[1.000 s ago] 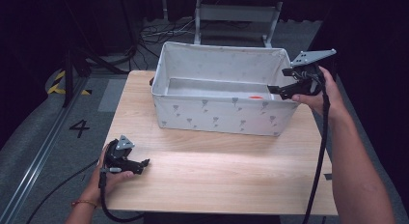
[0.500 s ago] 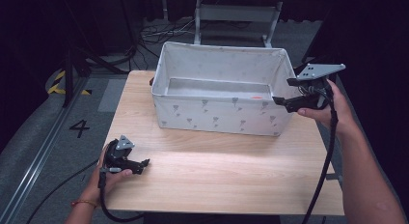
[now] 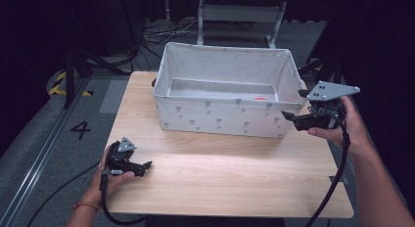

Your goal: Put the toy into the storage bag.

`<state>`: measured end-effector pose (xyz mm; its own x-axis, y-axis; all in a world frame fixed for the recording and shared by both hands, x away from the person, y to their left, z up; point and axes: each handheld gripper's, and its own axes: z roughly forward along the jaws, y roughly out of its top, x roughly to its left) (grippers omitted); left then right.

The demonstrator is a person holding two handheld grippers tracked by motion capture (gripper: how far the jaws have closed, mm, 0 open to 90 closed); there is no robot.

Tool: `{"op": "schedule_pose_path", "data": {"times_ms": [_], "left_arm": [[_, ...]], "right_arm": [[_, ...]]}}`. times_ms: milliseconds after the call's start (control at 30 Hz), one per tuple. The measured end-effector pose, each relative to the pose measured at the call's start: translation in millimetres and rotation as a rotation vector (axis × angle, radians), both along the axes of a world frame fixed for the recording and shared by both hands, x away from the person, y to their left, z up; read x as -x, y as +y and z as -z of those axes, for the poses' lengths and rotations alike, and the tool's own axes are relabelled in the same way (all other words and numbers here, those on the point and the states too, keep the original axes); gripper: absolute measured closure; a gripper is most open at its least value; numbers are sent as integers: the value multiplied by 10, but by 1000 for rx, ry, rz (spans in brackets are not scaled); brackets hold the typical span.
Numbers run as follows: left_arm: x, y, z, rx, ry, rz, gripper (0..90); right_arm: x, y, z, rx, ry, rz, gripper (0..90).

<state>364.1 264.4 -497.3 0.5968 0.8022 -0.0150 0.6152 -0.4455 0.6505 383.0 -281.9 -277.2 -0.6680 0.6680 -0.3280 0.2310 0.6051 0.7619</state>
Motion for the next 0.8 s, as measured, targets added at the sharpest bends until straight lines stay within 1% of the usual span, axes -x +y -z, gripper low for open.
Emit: {"op": "schedule_pose_path", "data": {"times_ms": [33,133,300,400,500,533,567,600,633,733,767,800], "left_arm": [[3,-1,0,2,4,-1,5],[0,0,0,0,0,0,5],[5,-1,-2,-1,3,-4,5],[5,-1,-2,-1,3,-4,5],[10,0,-3,-3,1,-7,6],[14,-1,-2,1,6,-9,6],[14,-1,-2,1,6,-9,6],[16,-1,-1,0,3,-11,5],[16,1,-1,-1,1,-11,5],[17,-1,-1,0,3,-12,5],[17,0,-1,-1,1,-12,6],[18,0,-1,-1,0,-13,5]], "right_arm": [[24,-5,15,0,-4,3,198],[102,-35,83,3,-7,1,196],[229,-113,251,0,-21,20,195],[290,-180,391,0,-6,27,194],[312,-243,525,9,9,43,194],[317,-264,570,15,15,49,194],[317,-264,570,15,15,49,194],[329,-314,666,15,20,61,194],[329,-314,666,15,20,61,194],[342,-380,801,26,46,70,193],[348,-408,868,33,64,73,193],[351,-420,907,42,72,76,190]]}}
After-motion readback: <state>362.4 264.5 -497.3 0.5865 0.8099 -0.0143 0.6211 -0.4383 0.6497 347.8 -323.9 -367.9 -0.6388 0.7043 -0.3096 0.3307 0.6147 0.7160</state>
